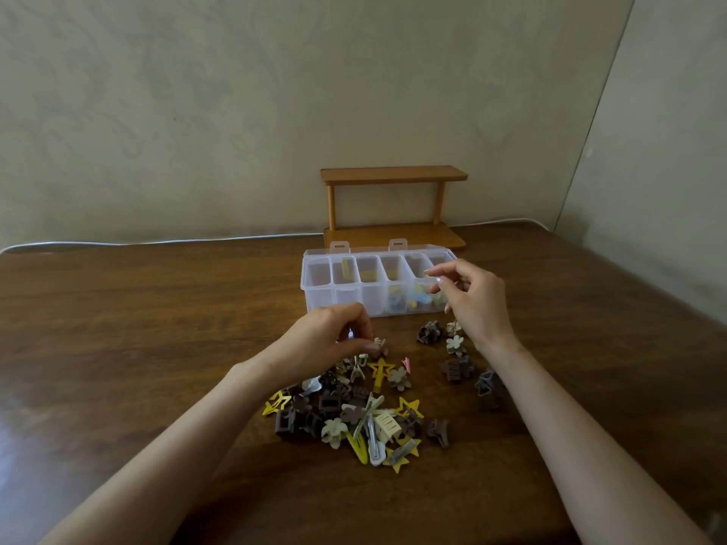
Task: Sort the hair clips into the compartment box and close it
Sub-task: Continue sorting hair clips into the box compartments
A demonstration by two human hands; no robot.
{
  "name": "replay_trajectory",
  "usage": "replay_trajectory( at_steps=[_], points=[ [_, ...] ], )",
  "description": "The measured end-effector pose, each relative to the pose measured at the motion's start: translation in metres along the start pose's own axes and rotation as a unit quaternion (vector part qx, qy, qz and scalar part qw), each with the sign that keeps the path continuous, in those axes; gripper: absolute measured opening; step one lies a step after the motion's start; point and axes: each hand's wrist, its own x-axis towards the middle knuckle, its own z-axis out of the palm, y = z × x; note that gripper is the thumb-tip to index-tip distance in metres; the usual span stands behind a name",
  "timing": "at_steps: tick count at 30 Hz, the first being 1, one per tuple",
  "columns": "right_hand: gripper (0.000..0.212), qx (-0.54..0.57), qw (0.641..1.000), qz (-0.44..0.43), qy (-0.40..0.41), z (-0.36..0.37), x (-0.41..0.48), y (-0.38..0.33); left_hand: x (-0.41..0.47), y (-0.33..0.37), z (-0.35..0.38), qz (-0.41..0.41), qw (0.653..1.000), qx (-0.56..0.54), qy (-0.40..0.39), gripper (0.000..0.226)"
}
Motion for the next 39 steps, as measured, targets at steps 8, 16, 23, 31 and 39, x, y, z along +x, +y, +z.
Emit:
replay_trajectory(
  at_steps=[8, 16, 23, 31, 39],
  points=[
    [0.019, -0.003, 1.0, 0.006, -0.011, 0.001, 0.0, 0.0, -0.001, -0.004, 0.006, 0.021, 0.986, 0.092, -0.137, 0.041],
    [0.019, -0.008, 1.0, 0.009, -0.013, 0.001, 0.0, 0.0, 0.0, -0.004, 0.011, 0.081, 0.981, 0.159, -0.082, 0.029],
    [0.019, -0.007, 1.0, 0.01, -0.012, 0.0, 0.001, 0.001, 0.001, -0.003, 0.009, 0.051, 0.997, 0.017, 0.054, 0.009],
    [0.02, 0.001, 1.0, 0.01, -0.008, 0.0, 0.001, 0.002, 0.002, 0.01, -0.006, -0.145, 0.837, -0.522, 0.077, 0.013],
    [0.019, -0.008, 1.0, 0.007, -0.007, 0.0, 0.001, 0.001, 0.006, 0.003, -0.003, -0.147, 0.799, -0.578, 0.076, 0.023]
  ],
)
